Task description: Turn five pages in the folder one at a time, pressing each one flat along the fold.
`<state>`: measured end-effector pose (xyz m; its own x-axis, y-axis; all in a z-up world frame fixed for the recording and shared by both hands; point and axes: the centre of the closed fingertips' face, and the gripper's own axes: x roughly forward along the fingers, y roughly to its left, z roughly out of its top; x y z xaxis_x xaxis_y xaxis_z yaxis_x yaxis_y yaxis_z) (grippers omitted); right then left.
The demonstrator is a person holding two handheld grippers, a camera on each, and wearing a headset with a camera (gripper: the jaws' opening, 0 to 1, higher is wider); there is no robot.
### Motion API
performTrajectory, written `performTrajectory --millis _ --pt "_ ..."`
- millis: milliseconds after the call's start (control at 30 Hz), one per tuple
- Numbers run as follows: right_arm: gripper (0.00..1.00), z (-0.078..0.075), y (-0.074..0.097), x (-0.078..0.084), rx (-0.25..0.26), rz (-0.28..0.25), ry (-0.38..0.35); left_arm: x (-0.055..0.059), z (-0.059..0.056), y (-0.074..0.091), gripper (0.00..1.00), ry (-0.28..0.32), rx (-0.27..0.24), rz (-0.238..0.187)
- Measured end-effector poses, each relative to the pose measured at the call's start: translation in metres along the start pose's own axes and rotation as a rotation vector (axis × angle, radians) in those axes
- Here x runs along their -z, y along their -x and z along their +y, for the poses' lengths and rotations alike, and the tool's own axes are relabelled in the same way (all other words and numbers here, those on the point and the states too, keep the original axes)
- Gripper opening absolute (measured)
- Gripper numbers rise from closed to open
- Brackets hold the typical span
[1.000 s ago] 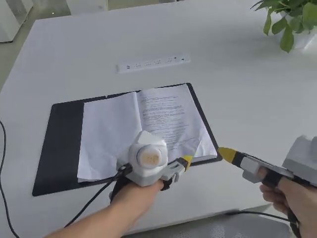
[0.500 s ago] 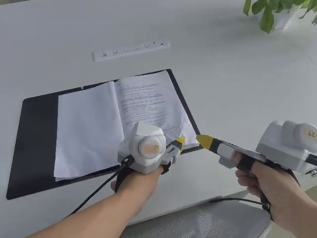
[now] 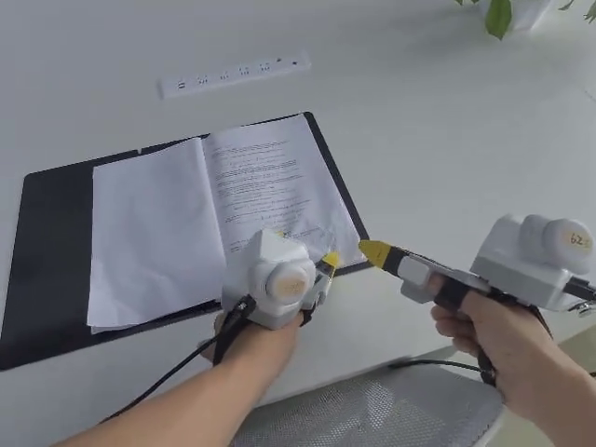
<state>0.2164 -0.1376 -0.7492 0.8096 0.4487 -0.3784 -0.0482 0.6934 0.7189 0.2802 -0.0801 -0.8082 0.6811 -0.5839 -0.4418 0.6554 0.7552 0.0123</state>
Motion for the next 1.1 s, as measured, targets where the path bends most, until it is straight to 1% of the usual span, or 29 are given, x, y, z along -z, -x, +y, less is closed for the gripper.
performTrajectory --millis 67,133,267,300,333,367,400,433,467,500,567,667,833,900,933,967,1033,1100 --pt "0.31 0.0012 -0.0006 -0.0015 -0.004 -0.006 -0.001 -0.0004 -0.0004 -0.0007 0.43 -0.012 0.005 -0.001" --pt "0.31 0.0018 -0.0007 -0.0027 -0.003 -0.012 -0.004 -0.001 -0.0004 -0.0008 0.43 -0.01 0.008 0.003" --pt "0.31 0.0023 -0.0016 -0.0033 -0.005 -0.015 -0.005 -0.0008 -0.0002 -0.0005 0.38 -0.018 0.009 0.001" --pt "0.31 0.0025 -0.0019 -0.0035 -0.006 -0.016 -0.006 -0.0008 0.0007 -0.0005 0.36 -0.021 0.005 0.001" --pt "0.31 0.0028 -0.0021 -0.0039 -0.007 -0.018 -0.006 -0.0004 0.0011 -0.0005 0.31 -0.027 0.006 0.005" --pt "0.31 0.0023 -0.0021 -0.0042 -0.007 -0.019 -0.006 -0.0009 0.0033 -0.0005 0.18 -0.068 -0.004 0.009" --pt "0.31 0.0017 -0.0022 -0.004 -0.006 -0.017 -0.007 0.0006 -0.0007 -0.0007 0.12 -0.163 0.007 0.021" --pt "0.31 0.0009 -0.0023 -0.0042 -0.007 -0.017 -0.007 -0.0002 -0.0021 -0.0011 0.11 -0.142 0.003 0.01" --pt "0.31 0.0007 -0.0021 -0.0048 -0.008 -0.019 -0.008 0.0007 -0.0011 -0.0011 0.11 -0.076 -0.005 0.007" --pt "0.31 0.0002 -0.002 -0.0052 -0.006 -0.022 -0.011 0.0006 0.0001 -0.0013 0.11 -0.085 -0.001 0.007" --pt "0.31 -0.0003 -0.0018 -0.0063 -0.005 -0.028 -0.015 0.0006 0.0008 -0.0015 0.11 -0.081 0.001 0.012" --pt "0.31 -0.0009 -0.0028 -0.0053 -0.003 -0.025 -0.016 0.0005 0.0005 -0.0012 0.11 -0.086 0.007 0.02" --pt "0.31 0.0021 -0.004 -0.0036 -0.01 -0.02 -0.016 0.001 0.0003 -0.0011 0.11 -0.1 0.01 0.027" --pt "0.31 0.0016 -0.0041 -0.004 -0.007 -0.022 -0.017 0.0011 0.0013 -0.001 0.09 -0.107 0.012 0.033" --pt "0.31 0.0014 -0.0043 -0.0042 -0.006 -0.024 -0.018 0.001 0.0043 -0.0014 0.07 -0.115 0.004 0.038" --pt "0.3 0.0014 -0.0044 -0.0042 -0.007 -0.023 -0.018 0.0011 0.0041 -0.0013 0.06 -0.128 0.011 0.04" --pt "0.3 0.0021 -0.005 -0.0033 -0.011 -0.018 -0.017 0.0012 0.0042 -0.0015 0.06 -0.128 0.016 0.042" --pt "0.3 0.0034 -0.0055 -0.0045 -0.017 -0.027 -0.027 0.0015 0.0043 -0.0016 0.05 -0.123 0.015 0.044"
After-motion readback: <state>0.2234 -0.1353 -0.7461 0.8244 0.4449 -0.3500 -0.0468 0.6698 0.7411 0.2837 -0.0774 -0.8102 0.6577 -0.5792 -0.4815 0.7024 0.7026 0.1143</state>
